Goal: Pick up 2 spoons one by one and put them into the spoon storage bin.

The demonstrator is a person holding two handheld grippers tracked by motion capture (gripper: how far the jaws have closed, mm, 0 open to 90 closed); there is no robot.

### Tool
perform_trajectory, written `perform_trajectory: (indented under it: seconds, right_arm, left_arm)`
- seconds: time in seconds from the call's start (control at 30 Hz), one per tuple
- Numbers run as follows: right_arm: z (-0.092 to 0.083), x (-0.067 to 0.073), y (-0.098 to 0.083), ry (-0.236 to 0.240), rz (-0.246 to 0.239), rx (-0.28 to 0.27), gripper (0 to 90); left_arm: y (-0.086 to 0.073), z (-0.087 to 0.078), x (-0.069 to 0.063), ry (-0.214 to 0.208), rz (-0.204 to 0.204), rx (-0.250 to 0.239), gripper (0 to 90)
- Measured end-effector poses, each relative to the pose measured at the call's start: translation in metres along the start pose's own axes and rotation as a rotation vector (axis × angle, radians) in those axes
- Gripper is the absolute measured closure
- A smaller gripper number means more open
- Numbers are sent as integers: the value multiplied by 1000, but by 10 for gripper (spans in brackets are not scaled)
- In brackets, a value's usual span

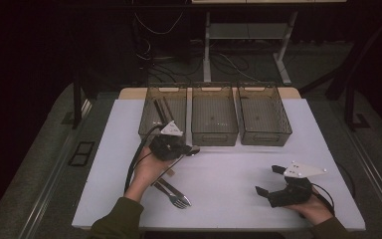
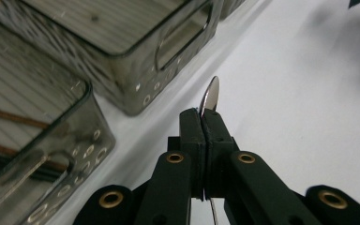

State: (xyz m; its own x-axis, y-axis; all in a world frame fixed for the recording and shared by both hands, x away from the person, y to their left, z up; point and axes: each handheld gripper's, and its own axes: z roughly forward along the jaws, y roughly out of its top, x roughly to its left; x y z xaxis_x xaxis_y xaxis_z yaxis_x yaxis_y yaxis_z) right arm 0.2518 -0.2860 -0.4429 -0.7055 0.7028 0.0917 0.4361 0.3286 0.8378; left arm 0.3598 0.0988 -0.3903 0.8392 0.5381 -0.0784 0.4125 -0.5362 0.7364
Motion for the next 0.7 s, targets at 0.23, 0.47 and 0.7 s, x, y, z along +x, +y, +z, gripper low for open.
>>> perform_trajectory:
  seconds: [0.23, 0.47, 0.7]
  right_arm:
    - [0, 1, 0, 7, -7, 11, 31]
    - [0, 1, 0, 2, -4, 9, 31]
    - [1, 1, -1, 0, 0, 15, 31]
  left_arm:
    - [11, 5, -1, -6, 3, -13, 887]
    - [24, 4, 2, 17, 1, -29, 887]
    - [37, 1, 7, 36, -15, -48, 887]
